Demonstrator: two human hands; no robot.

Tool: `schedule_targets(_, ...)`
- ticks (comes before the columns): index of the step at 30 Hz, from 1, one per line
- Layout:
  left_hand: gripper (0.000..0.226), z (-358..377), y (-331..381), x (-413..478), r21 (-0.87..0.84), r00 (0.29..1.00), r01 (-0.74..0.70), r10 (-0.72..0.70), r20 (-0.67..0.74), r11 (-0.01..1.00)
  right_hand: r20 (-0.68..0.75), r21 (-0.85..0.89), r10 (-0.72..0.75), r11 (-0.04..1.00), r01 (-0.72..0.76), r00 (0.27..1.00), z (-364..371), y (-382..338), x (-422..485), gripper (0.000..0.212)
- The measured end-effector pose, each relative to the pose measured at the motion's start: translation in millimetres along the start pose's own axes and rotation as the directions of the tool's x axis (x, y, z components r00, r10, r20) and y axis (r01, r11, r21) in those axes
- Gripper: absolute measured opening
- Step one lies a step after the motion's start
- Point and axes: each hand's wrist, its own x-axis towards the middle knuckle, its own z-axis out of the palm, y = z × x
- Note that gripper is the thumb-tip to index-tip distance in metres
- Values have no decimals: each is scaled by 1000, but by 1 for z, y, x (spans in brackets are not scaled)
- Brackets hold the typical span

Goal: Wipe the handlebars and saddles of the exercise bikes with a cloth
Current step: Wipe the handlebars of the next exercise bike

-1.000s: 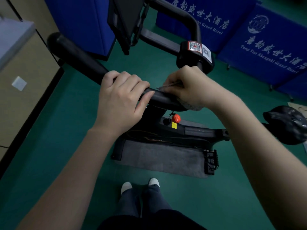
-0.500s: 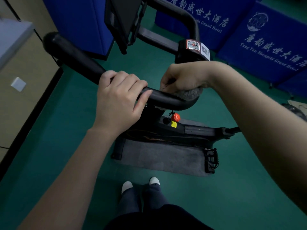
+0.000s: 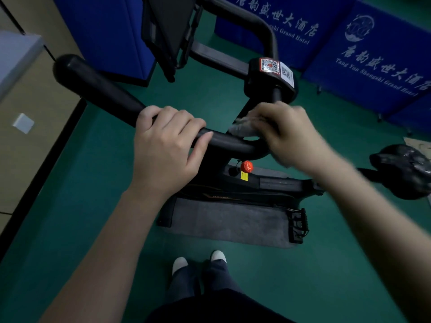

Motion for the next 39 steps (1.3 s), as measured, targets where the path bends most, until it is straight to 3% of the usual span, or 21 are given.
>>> schedule_targets(1, 31, 0, 2, 1, -3, 1000, 15, -15, 3, 1000, -242, 83, 47, 996, -28, 969, 12, 0, -17, 15)
schedule_targets(2, 31, 0, 3, 2, -4, 1000, 30, -30, 4, 1000, -440, 152, 111, 987, -48, 891, 27, -4, -33, 15)
schedule_targets(3, 31, 0, 4, 2, -4, 999, 42, -42, 4, 999, -576, 224, 195, 972, -77, 794, 43, -9, -44, 15)
schedule_targets(5, 30, 0, 6, 3, -3, 999, 51, -51, 5, 999, -686, 431, 423, 892, -138, 592, 71, -20, -51, 17)
schedule_targets(7, 30, 0, 6, 3, -1, 999, 46, -46, 10, 999, -644, 672, 656, 731, -120, 394, 85, -34, -42, 18)
schedule_targets(9, 30, 0, 4, 3, 1, 999, 37, -37, 13, 999, -546, 819, 802, 572, -50, 242, 87, -47, -30, 20)
schedule_targets(13, 30, 0, 2, 2, 12, 1000, 16, -16, 20, 1000, -285, 958, 956, 283, 44, 70, 84, -56, -17, 16)
schedule_targets(15, 31, 1, 1, 2, 20, 1000, 2, -2, 26, 1000, -84, 989, 995, 77, 126, 57, 82, -48, -11, 17)
schedule_targets(17, 32, 1, 0, 3, 21, 1000, -5, 4, 30, 1000, 72, 971, 989, -98, 217, 126, 81, -44, -8, 19)
schedule_targets(19, 32, 1, 1, 2, 19, 1000, -3, 2, 28, 1000, 145, 950, 973, -188, 251, 179, 85, -50, -12, 22)
schedule_targets(25, 32, 1, 2, 1, 33, 999, -9, 8, 35, 999, 392, 844, 889, -450, 292, 238, 99, -69, -20, 23)
schedule_targets(28, 31, 1, 1, 1, 37, 999, -11, 9, 51, 999, 353, 845, 908, -413, 340, 227, 89, -56, -18, 24)
schedule_targets(32, 32, 0, 3, 2, 42, 999, 5, -7, 49, 999, 231, 927, 950, -281, 250, 211, 97, -70, -21, 20)
schedule_targets(36, 32, -1, 10, 6, 9, 998, 55, -55, 37, 998, -19, 981, 992, -5, 194, 123, 96, -58, -22, 17)
schedule_targets(39, 32, 1, 24, 11, -50, 997, 80, -79, 27, 996, -175, 975, 976, 154, 158, 128, 93, -46, -20, 18)
